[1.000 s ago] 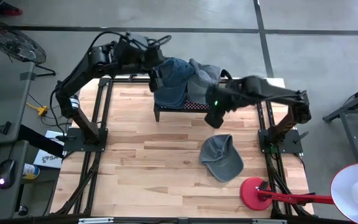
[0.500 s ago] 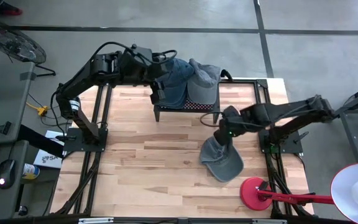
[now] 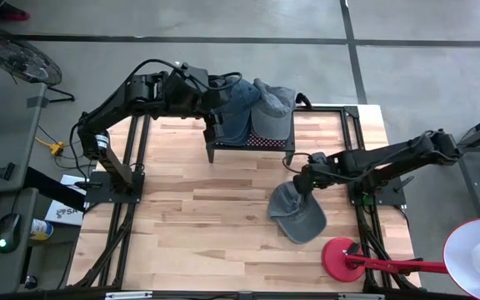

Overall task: Pick & Place hat
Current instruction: Stack the gray cap on the gray cap on the shelf

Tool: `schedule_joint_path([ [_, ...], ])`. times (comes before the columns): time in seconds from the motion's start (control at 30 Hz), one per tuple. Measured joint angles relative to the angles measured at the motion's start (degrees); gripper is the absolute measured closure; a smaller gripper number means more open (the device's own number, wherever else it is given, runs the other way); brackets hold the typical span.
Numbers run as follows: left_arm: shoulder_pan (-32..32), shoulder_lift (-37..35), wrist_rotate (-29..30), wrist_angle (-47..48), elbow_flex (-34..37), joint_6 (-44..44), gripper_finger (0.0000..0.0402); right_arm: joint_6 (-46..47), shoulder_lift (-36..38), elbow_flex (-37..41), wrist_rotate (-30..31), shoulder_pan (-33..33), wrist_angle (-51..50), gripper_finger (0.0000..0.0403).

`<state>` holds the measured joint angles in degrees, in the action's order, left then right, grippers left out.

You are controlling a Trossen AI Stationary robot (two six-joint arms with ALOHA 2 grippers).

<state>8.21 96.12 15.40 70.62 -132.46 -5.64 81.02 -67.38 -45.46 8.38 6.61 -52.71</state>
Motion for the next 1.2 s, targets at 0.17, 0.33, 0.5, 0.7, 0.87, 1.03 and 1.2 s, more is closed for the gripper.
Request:
schedule_joint_path([
  [0.17, 0.0, 0.0, 0.0, 0.4, 0.0, -0.1, 0.0209, 3.3, 0.4, 6.2, 0.3, -2.1, 7.1, 0.015],
  [0.33, 0.0, 0.0, 0.2, 2.0, 0.0, -0.3, 0.0209, 4.4, 0.4, 11.6, -1.8, -3.5, 15.4, 0.0132],
  [0.5, 0.0, 0.0, 0.2, 3.0, 0.0, -0.5, 0.0209, 6.5, 0.4, 13.9, -6.5, -2.8, 19.6, 0.0145],
  [0.7, 0.0, 0.0, 0.3, 3.0, 0.0, -0.5, 0.0209, 7.1, 0.4, 13.8, -7.7, -0.8, 19.4, 0.021],
  [0.87, 0.0, 0.0, 0.3, 3.0, 0.0, -0.5, 0.0209, 6.3, 0.4, 13.8, -9.2, 0.3, 19.1, 0.0292],
  [1.03, 0.0, 0.0, 0.4, 3.0, 0.0, -0.5, 0.0209, 3.9, 0.4, 13.6, -9.8, 1.9, 19.0, 0.0385],
  [1.2, 0.0, 0.0, 0.4, 3.0, 0.0, -0.5, 0.0209, 1.1, 0.4, 11.0, -10.2, 3.5, 18.6, 0.0386],
])
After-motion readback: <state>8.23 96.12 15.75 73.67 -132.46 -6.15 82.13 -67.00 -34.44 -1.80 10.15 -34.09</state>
